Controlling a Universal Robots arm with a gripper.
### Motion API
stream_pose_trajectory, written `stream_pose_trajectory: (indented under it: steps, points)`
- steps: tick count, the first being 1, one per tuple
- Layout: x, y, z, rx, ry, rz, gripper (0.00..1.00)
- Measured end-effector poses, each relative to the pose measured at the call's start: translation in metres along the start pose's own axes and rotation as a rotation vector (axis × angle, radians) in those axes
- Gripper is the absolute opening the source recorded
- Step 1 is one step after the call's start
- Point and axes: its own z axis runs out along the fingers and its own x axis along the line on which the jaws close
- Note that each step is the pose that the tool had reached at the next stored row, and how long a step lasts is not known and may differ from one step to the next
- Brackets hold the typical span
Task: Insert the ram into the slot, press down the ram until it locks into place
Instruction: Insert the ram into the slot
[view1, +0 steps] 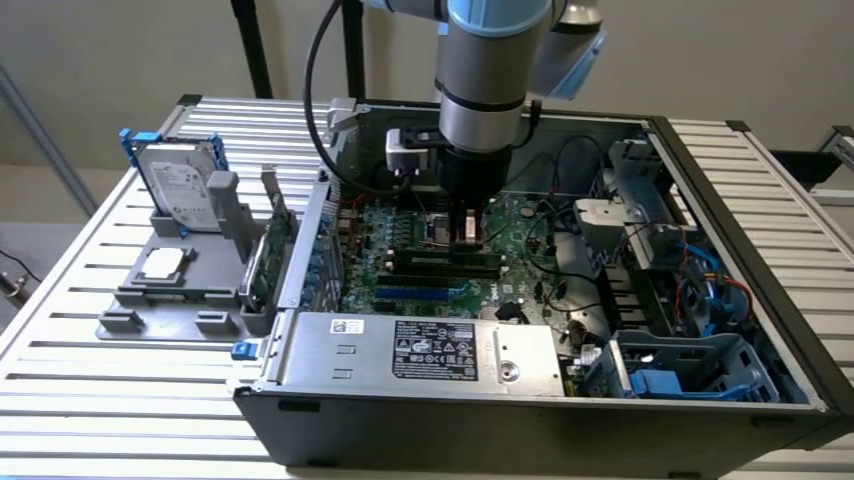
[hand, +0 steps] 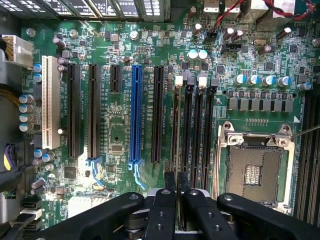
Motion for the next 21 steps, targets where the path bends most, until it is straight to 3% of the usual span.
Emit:
stream_pose_trajectory:
  steps: [12,21]
  points:
    - [0.0001,-0.0001,0.0000,-0.0001,-0.0007,0.000,0.13]
    - [0.0008,-0.0001,0.0003,-0.0001,-0.0044,0.003,0.13]
